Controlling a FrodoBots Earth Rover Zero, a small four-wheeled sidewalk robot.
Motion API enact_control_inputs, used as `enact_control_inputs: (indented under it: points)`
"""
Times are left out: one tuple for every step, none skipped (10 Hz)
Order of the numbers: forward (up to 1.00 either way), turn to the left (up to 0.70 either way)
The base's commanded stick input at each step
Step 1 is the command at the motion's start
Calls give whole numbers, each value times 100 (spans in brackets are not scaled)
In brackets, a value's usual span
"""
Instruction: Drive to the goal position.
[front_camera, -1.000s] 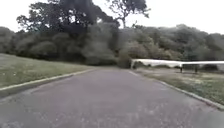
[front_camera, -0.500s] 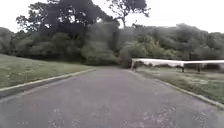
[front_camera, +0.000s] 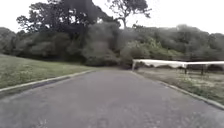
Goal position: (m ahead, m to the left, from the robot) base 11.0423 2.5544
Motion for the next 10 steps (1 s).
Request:
enact_control_inputs:
  points:
    - [70, 0]
    - [70, 0]
    - [70, 0]
    - [70, -8]
    - [70, -19]
    - [70, 0]
    - [70, 0]
    - [70, 0]
    - [70, 0]
    - [70, 0]
